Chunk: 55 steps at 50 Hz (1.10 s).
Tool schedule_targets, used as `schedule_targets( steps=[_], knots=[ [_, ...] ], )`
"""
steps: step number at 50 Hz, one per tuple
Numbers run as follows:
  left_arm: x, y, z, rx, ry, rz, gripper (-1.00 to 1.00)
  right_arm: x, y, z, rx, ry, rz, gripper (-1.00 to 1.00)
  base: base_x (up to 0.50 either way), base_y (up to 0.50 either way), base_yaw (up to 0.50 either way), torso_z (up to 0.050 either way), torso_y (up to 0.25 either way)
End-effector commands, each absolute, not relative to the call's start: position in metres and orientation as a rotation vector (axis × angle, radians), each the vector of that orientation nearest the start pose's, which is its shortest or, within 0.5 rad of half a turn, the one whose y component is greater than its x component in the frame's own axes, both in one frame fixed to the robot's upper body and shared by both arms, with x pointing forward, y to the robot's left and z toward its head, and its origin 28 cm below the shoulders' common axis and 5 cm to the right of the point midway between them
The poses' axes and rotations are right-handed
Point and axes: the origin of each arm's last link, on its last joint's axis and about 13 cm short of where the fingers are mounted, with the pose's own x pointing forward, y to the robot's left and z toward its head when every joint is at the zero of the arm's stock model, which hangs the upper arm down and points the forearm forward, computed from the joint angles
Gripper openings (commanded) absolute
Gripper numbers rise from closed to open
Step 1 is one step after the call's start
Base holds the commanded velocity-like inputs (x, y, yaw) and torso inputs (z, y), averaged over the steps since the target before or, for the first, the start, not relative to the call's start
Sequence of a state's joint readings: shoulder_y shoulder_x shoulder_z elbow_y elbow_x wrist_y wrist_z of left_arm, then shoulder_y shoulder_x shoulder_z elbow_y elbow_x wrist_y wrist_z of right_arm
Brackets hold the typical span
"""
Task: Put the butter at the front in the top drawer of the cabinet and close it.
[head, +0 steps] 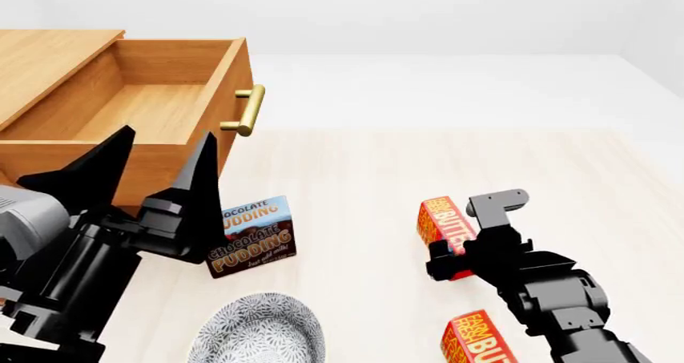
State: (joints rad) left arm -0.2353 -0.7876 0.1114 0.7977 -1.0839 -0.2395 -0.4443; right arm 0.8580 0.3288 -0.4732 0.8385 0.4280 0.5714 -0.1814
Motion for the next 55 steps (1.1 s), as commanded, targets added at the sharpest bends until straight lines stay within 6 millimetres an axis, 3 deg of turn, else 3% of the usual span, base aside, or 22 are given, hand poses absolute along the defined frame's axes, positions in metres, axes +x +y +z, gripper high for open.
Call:
schedule_targets(
  steps=[1,20,31,55],
  knots=[
    [0.183,0.246,0.209,-0.229,-0.335,-0.325,1.00,0.348,-0.177,0.058,-0.092,0.654,0.185,-1.00,0.00,0.00,0.00,0.000,0.000],
    [0.183,0.245,0.208,-0.232,-0.333,-0.326,1.00,0.348,-0.178,0.062,-0.089,0.637,0.185,-1.00,0.00,0.00,0.00,0.000,0.000],
    [0.182,0.245,0.207,-0.232,-0.331,-0.328,1.00,0.347,-0.178,0.079,-0.076,0.525,0.169,-1.00,0.00,0.00,0.00,0.000,0.000],
    [0.178,0.245,0.212,-0.230,-0.343,-0.326,1.00,0.312,-0.170,0.110,0.026,0.267,0.188,-1.00,0.00,0.00,0.00,0.000,0.001]
  ],
)
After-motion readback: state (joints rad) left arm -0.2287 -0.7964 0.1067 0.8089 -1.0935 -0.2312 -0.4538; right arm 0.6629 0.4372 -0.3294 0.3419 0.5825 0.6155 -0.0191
